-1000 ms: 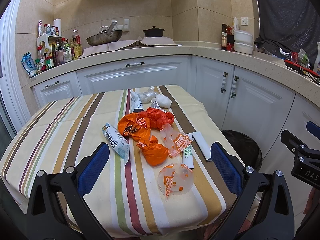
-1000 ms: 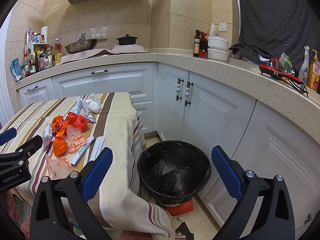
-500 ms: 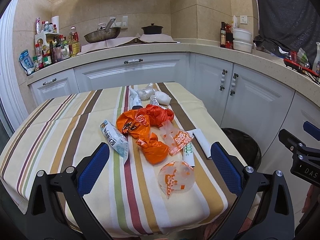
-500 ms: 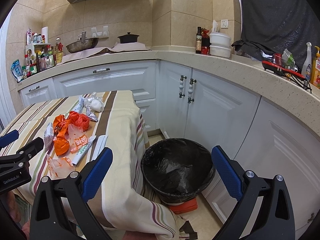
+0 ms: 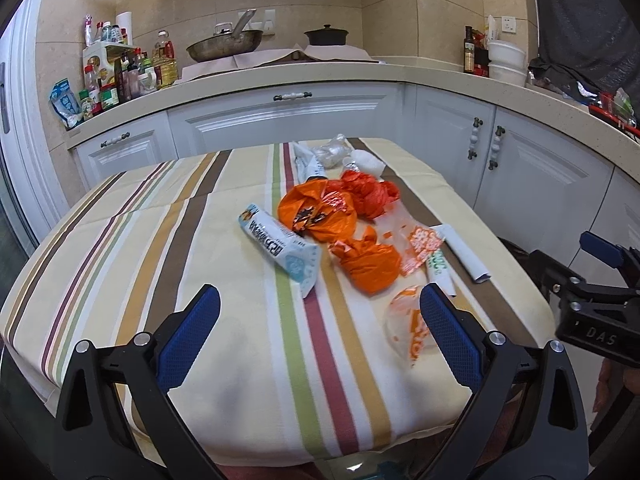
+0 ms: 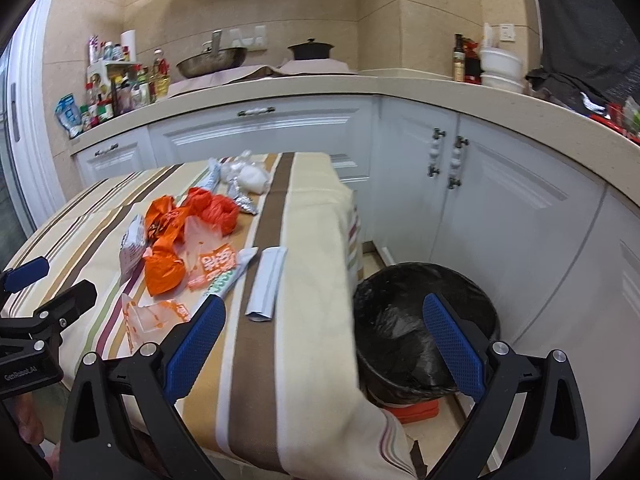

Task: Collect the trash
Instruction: 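Close the right tool on the white paper strip on the table, then close the left tool on the clear bag with orange print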

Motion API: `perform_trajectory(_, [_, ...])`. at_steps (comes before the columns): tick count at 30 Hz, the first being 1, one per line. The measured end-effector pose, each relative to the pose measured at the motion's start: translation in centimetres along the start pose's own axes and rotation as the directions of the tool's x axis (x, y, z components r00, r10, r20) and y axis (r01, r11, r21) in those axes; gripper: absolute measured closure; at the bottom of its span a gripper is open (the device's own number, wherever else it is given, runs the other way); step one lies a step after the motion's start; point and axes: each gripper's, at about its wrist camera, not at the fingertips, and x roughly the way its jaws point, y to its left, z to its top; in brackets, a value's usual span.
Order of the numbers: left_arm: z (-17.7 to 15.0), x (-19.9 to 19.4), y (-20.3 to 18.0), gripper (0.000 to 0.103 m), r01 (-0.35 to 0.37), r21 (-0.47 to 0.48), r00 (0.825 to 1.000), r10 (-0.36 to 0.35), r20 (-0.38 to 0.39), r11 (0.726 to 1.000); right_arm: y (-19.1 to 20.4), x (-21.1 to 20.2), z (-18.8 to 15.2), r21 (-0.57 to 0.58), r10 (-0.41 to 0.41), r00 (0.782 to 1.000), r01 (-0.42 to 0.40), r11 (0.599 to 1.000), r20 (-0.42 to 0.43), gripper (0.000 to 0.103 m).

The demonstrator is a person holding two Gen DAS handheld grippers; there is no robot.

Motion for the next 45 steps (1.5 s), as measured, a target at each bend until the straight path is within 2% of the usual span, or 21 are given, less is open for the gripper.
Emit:
perform_trajectory(2, [-0.2,0.2,0.5,0.015,-0.003,-0.011,1.0,0.003,-0.012,1.0,0.4,0.7,0.1,0.0,0.017,1.0,-0.017,1.0,-0.007,0.007])
perform_trajectory(5, [-0.3,0.6,1.2,0.018,0.002,-0.028,1.0,-0.002,-0.031,1.0,0.9,1.8,0.2,-0.005,0.027,1.0,-0.027,1.0,-0.015,0.009])
perform_trajectory(6, [-0.3,0.7,1.3,0.018,0.002,-0.031,0.999,-0.003,-0.033,1.0,1.0,2.0,0.2,-0.006,0.03,0.999,-0.03,1.0,-0.018,0.013])
perform_trajectory(7, [-0.4,0.8,1.4,0.019,0.004,-0.033,0.999,-0.005,-0.033,0.999,1.1,2.3,0.3,-0.008,0.034,0.999,-0.035,0.999,-0.025,0.028])
perform_trajectory(9, [-0.5,1.0,1.5,0.022,0.009,-0.035,0.999,-0.01,-0.036,0.999,1.3,3.1,0.3,-0.013,0.046,0.998,-0.047,0.999,-0.052,0.046])
perform_trajectory(17, [-0.4,1.3,1.8,0.023,0.035,-0.069,0.999,-0.037,-0.029,0.997,2.2,5.0,0.0,-0.035,0.067,0.994,-0.07,0.997,-0.083,0.049])
perform_trajectory(20, [-0.3,1.2,1.6,0.023,0.048,-0.07,0.998,-0.05,-0.027,0.996,2.3,5.9,-0.3,-0.037,0.091,0.989,-0.096,0.995,-0.113,0.063])
perform_trajectory(23, [-0.3,1.0,1.1,0.023,0.073,-0.051,0.997,-0.074,-0.022,0.996,2.3,5.8,-0.5,-0.049,0.089,0.991,-0.095,0.994,-0.101,0.072])
perform_trajectory(25, [-0.4,0.8,0.8,0.023,0.084,-0.042,0.996,-0.085,-0.019,0.996,2.2,5.7,-0.6,-0.044,0.109,0.989,-0.114,0.993,-0.096,0.083])
perform_trajectory(34, [-0.3,-0.3,-0.8,0.023,0.118,-0.021,0.993,-0.117,0.017,0.993,1.7,4.5,-0.7,-0.062,0.094,0.994,-0.098,0.993,-0.063,0.086])
perform_trajectory(40, [-0.6,0.1,-2.8,0.023,0.133,0.018,0.991,-0.133,0.013,0.991,0.2,3.1,-0.9,-0.041,0.087,0.995,-0.088,0.995,-0.041,0.087])
perform_trajectory(45, [-1.2,1.6,-4.2,0.037,0.129,0.046,0.992,-0.129,-0.009,0.991,-1.2,2.3,-1.3,-0.01,0.072,0.997,-0.073,0.997,-0.031,0.087])
